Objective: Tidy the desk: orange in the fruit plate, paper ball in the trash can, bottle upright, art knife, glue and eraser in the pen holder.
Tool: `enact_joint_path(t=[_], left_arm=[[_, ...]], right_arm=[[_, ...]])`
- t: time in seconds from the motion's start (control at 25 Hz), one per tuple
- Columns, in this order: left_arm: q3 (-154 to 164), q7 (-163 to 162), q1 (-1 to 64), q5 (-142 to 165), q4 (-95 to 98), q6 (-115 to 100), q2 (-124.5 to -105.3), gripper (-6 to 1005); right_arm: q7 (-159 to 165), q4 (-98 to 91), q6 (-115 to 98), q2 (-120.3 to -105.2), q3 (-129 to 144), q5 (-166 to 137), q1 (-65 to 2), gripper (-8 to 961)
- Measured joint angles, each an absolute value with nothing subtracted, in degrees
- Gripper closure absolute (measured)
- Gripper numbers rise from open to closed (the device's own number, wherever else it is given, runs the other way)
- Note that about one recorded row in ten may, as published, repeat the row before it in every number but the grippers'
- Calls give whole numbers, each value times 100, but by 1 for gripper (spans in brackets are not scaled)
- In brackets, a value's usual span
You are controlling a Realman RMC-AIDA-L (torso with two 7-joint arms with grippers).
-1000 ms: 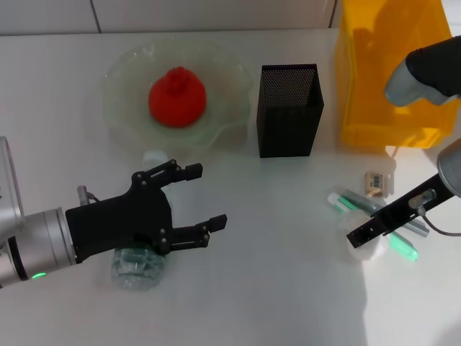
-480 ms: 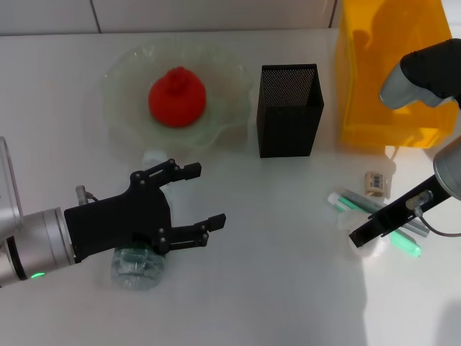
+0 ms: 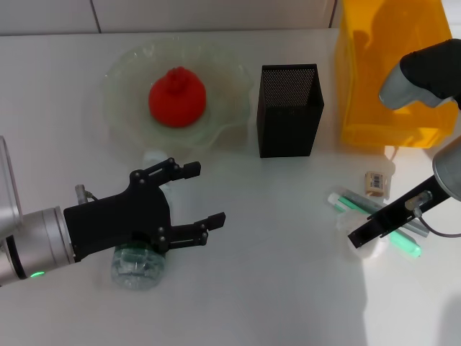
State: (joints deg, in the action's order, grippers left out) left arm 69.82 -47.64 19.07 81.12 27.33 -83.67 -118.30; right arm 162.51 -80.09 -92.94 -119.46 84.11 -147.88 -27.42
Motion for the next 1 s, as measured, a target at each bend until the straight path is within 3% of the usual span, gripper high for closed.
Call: enact_joint_path(t=[0.6,1.0], left_arm=[[6961,-4764,1907,8112,2744,-8368,-11830,134],[6963,-4764,1908,8112,2793,-8390,-11829,135]], right_arm=[[16249,-8155,-9327,-11945,8415,-14773,-2728,447],[16291,-9373,-9684,-11936,7804,-14758,-2569,470]])
